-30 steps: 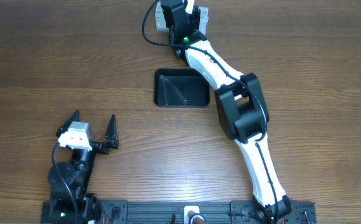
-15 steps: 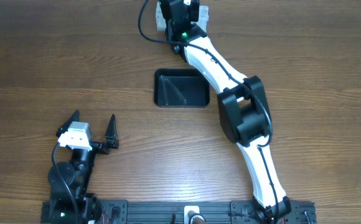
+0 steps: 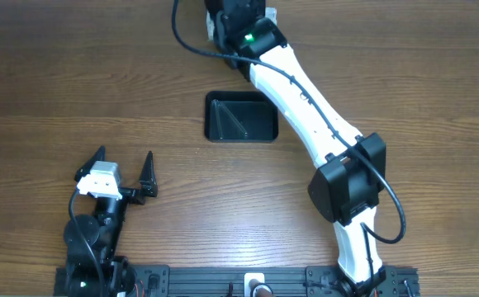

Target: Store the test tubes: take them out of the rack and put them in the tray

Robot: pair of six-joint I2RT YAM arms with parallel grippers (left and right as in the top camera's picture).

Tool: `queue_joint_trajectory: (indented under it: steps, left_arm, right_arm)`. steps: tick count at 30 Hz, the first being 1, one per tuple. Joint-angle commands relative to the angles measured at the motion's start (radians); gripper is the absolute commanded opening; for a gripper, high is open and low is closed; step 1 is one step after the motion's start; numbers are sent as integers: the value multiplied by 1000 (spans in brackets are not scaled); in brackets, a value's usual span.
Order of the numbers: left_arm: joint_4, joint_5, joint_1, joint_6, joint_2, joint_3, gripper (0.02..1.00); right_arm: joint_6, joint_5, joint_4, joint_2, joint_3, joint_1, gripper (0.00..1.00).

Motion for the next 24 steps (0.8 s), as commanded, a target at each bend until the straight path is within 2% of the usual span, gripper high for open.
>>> queue_joint_trajectory:
  steps: [1,4,6,24]
  left_arm:
    - [3,10,5,18,-7,-11,1000]
    - [3,10,5,18,-7,-11,1000]
    - [3,10,5,18,-7,-11,1000]
    - [3,10,5,18,-7,-11,1000]
  right_arm:
    - [93,-209,-156,2,0,-7,56]
    - [92,-362,-266,9,0,-29,47]
    - [92,-423,-319,16,-5,-40,40]
    - [107,-544,-369,54,-195,-41,38]
